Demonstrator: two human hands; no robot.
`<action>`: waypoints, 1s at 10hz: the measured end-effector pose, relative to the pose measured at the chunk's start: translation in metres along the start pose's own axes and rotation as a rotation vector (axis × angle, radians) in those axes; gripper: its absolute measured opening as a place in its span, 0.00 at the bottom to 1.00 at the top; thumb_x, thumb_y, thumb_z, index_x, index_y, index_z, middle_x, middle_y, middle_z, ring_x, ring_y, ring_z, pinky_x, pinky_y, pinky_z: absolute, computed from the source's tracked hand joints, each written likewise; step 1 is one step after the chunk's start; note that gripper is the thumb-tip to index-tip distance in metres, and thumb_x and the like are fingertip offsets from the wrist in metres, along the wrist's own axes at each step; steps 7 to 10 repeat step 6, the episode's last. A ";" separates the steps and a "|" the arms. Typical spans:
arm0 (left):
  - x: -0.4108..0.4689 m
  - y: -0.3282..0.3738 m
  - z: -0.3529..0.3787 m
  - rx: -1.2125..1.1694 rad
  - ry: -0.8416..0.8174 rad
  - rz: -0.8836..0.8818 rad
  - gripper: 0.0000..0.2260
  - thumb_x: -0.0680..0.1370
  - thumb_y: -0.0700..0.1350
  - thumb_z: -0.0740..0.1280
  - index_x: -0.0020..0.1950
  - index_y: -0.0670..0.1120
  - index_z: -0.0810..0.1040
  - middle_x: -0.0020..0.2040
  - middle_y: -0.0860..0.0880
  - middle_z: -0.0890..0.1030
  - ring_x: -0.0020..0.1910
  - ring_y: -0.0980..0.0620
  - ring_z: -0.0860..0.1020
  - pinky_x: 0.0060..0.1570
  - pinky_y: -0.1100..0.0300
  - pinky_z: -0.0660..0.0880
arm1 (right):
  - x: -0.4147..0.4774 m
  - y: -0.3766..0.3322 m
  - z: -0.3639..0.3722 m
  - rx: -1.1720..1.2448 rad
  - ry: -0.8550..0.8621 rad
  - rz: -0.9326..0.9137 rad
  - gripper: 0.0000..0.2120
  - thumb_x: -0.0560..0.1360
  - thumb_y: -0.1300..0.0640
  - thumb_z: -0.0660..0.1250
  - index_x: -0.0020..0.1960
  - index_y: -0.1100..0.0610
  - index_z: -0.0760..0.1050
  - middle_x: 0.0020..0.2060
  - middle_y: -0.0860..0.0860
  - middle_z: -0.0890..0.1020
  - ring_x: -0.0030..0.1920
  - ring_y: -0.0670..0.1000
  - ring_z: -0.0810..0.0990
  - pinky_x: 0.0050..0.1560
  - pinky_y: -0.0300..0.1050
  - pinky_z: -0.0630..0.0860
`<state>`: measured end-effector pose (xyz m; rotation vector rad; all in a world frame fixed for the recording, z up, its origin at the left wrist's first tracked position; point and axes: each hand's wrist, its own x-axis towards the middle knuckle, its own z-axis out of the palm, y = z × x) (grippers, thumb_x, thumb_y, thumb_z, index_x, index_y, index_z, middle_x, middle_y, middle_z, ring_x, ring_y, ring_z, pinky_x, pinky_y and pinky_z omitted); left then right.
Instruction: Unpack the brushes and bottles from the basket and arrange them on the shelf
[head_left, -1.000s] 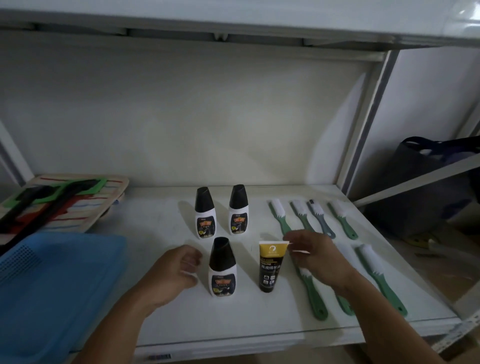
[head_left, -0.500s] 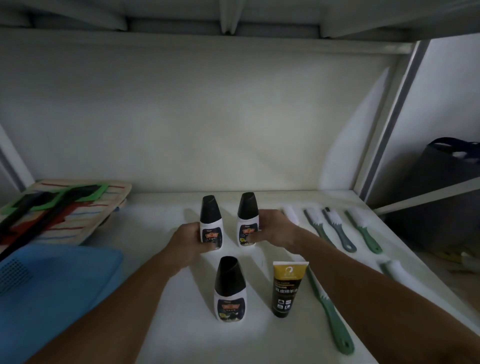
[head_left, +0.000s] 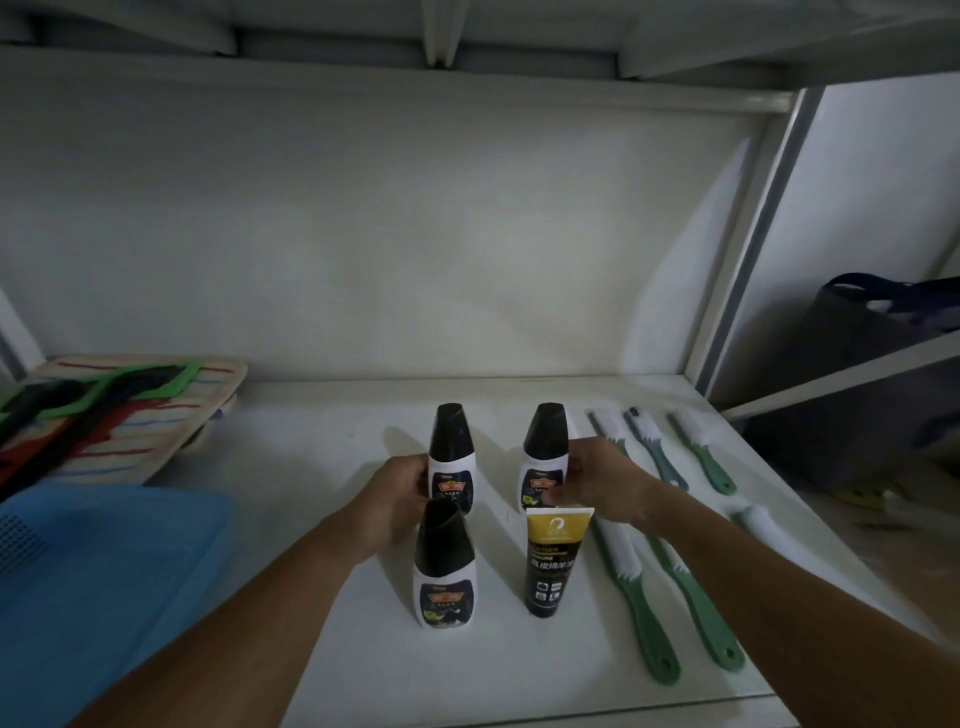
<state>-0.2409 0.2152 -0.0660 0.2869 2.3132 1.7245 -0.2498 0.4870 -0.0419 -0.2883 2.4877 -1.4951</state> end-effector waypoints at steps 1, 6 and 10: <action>-0.001 0.000 0.001 -0.024 0.023 -0.014 0.09 0.73 0.30 0.70 0.52 0.35 0.80 0.48 0.34 0.83 0.50 0.35 0.81 0.57 0.43 0.76 | -0.001 -0.002 0.003 0.001 -0.015 -0.003 0.14 0.68 0.72 0.72 0.46 0.55 0.82 0.39 0.48 0.87 0.44 0.47 0.86 0.48 0.44 0.81; -0.012 -0.009 -0.006 0.055 0.237 -0.035 0.17 0.70 0.39 0.73 0.57 0.51 0.80 0.55 0.46 0.83 0.57 0.45 0.80 0.60 0.47 0.75 | -0.023 0.005 -0.016 -0.037 0.200 -0.013 0.33 0.67 0.82 0.60 0.68 0.61 0.73 0.62 0.52 0.79 0.63 0.50 0.77 0.58 0.41 0.76; -0.012 -0.009 -0.006 0.055 0.237 -0.035 0.17 0.70 0.39 0.73 0.57 0.51 0.80 0.55 0.46 0.83 0.57 0.45 0.80 0.60 0.47 0.75 | -0.023 0.005 -0.016 -0.037 0.200 -0.013 0.33 0.67 0.82 0.60 0.68 0.61 0.73 0.62 0.52 0.79 0.63 0.50 0.77 0.58 0.41 0.76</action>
